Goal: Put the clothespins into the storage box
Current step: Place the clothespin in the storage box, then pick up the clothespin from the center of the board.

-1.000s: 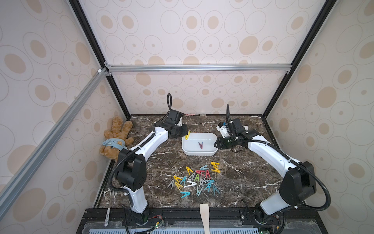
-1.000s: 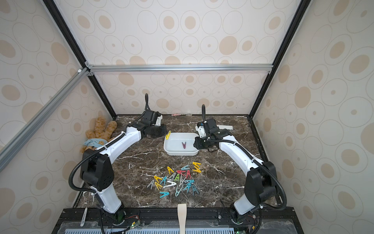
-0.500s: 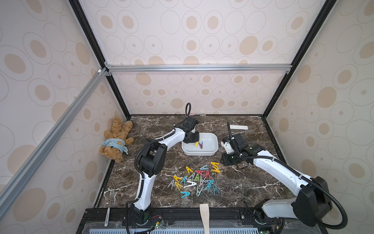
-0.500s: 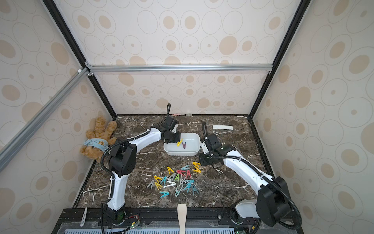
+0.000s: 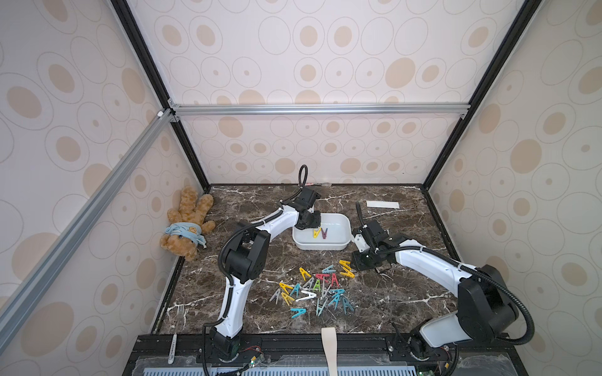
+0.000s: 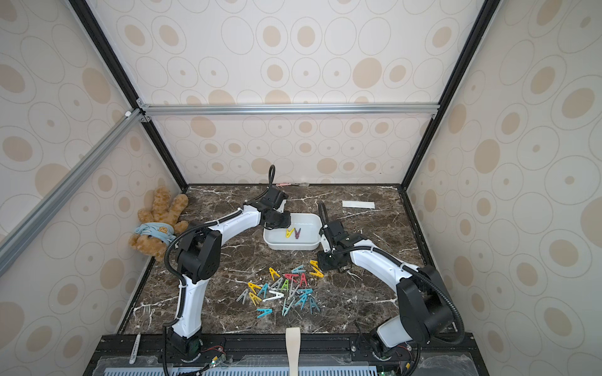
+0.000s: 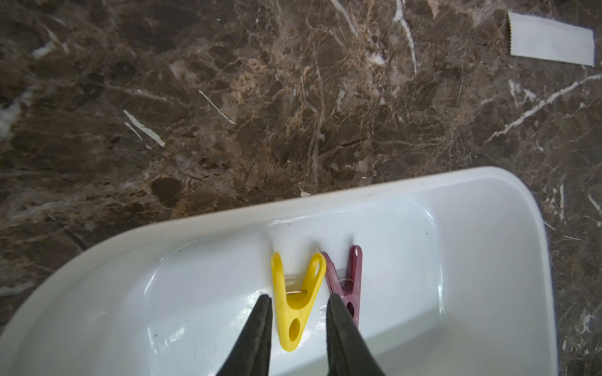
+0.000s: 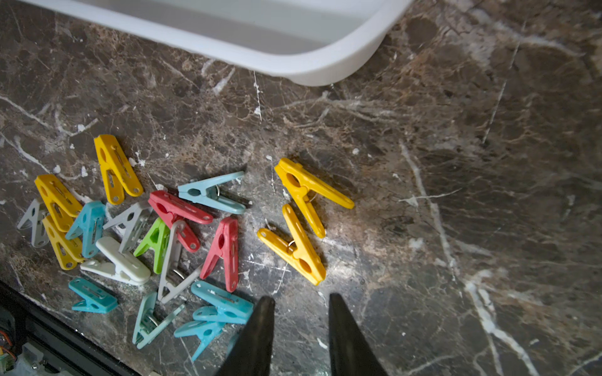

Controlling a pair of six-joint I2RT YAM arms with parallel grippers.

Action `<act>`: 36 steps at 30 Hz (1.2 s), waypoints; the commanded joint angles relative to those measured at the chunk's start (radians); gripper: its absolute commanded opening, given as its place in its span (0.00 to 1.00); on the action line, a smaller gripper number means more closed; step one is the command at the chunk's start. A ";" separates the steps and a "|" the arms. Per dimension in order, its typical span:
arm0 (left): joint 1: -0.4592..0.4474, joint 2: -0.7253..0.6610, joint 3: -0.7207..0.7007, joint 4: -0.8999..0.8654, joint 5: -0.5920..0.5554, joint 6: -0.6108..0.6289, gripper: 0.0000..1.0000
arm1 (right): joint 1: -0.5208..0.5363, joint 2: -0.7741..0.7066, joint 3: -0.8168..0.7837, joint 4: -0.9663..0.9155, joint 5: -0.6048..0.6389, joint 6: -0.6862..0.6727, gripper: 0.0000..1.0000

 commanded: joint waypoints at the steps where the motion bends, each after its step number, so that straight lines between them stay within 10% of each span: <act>1: -0.004 -0.036 0.054 -0.012 -0.014 0.009 0.31 | 0.006 0.025 0.029 0.011 0.022 -0.037 0.32; 36: 0.010 -0.428 -0.247 0.035 -0.021 0.008 0.33 | 0.062 0.203 0.042 -0.026 0.020 0.001 0.26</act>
